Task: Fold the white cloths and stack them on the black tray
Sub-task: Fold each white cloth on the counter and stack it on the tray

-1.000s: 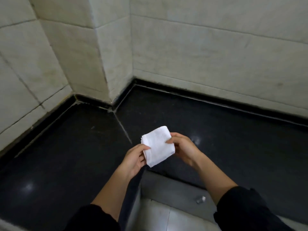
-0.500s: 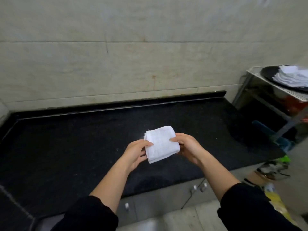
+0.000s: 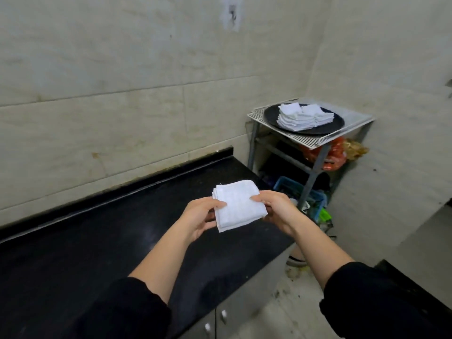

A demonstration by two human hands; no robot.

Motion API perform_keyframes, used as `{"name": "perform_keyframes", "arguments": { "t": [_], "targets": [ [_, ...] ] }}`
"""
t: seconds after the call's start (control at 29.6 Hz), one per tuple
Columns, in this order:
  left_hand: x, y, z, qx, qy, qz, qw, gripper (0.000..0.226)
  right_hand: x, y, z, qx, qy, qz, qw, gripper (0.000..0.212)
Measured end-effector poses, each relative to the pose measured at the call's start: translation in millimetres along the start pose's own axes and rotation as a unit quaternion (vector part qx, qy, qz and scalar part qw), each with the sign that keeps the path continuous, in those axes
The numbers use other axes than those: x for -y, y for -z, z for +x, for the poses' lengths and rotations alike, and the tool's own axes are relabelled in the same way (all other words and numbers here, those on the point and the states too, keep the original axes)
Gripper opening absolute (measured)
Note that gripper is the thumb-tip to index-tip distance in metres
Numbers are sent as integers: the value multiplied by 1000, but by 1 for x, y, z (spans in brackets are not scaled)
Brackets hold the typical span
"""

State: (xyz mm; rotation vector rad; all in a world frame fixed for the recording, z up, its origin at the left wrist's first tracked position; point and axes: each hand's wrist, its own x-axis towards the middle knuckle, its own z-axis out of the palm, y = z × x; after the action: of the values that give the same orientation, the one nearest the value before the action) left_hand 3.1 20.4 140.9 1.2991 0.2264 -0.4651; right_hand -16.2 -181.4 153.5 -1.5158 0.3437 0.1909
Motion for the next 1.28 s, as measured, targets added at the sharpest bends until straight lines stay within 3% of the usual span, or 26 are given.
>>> {"name": "perform_keyframes", "arguments": {
  "t": [0.3,0.47,0.78,0.98,1.15,1.28],
  "targets": [
    [-45,-118,124,75,-8,28,997,31,59,119,86,-73,20,14,997,22],
    [-80,-180,186,96,-21,49,994,27,99,179,137,-107,41,27,993,11],
    [-147,-290,269,116,-70,108,985,20,166,281,225,-143,92,26,985,26],
    [-181,-353,328,82,-135,164,974,16,212,338,290,-137,111,12,984,16],
    [-190,-404,389,4,-142,169,975,18,244,388,368,-114,103,-36,987,8],
    [-196,-430,428,-65,-140,182,971,6,259,409,422,-89,90,-55,990,7]
  ]
}}
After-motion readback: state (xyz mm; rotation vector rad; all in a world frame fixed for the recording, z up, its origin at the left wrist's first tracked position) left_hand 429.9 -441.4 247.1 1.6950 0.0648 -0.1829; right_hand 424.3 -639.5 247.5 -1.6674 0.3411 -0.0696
